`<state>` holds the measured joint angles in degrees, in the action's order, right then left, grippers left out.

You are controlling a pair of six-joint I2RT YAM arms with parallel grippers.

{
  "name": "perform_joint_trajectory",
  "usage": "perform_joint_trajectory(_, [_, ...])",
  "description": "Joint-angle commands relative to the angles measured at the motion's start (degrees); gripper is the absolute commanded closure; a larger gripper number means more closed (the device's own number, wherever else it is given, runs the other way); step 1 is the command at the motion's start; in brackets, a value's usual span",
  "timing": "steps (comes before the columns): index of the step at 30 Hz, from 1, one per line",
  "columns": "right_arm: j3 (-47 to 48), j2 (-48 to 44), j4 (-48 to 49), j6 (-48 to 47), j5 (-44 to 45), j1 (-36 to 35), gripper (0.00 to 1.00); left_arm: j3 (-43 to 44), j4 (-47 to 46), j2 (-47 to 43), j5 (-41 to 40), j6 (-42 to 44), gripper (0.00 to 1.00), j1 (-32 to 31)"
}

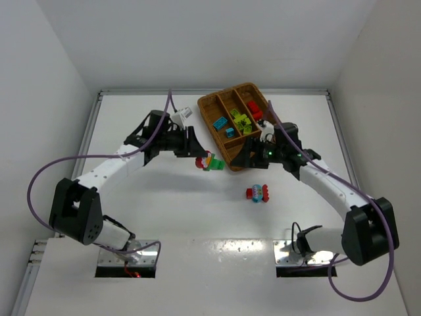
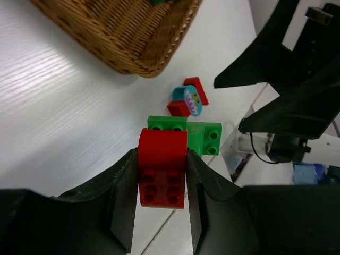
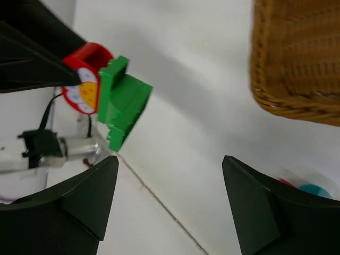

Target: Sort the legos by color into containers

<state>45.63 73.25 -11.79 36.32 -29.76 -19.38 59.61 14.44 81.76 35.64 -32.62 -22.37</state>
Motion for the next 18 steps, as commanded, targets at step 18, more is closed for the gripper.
perform_joint_trajectory(18, [5.70,6.38,11.44,1.73,-15.94,-4.00,0.44,-0.46,-7.41,-0.81,5.94,-1.83,1.00,1.01])
